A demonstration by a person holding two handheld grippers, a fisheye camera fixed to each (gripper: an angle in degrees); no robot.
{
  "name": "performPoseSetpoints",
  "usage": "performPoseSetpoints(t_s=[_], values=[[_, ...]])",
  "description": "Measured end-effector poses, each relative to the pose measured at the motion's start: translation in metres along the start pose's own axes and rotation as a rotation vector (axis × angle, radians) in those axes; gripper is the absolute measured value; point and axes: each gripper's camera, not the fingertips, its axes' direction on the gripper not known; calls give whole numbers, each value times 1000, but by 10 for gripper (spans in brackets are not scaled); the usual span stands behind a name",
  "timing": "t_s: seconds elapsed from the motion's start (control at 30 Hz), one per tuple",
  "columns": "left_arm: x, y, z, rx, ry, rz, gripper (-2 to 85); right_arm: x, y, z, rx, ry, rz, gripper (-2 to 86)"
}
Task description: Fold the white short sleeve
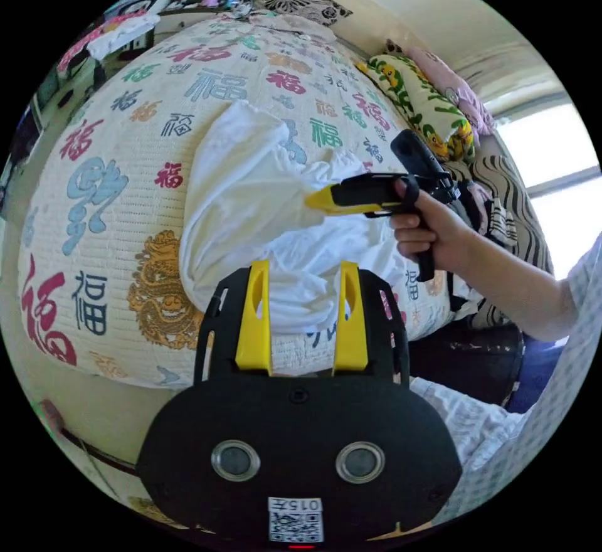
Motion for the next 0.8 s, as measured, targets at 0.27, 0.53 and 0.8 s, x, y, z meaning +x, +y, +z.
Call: performPoseSetpoints(t_s=[0.27, 0.53, 0.8], values=[[94, 28, -32, 218, -316, 412, 116, -30, 49, 47, 42, -303, 45, 2], [106, 72, -50, 295, -300, 263, 6, -44, 97, 113, 10, -304, -56, 25], [93, 107, -95, 349, -171, 111, -1, -54, 143, 157, 14, 217, -233, 78]])
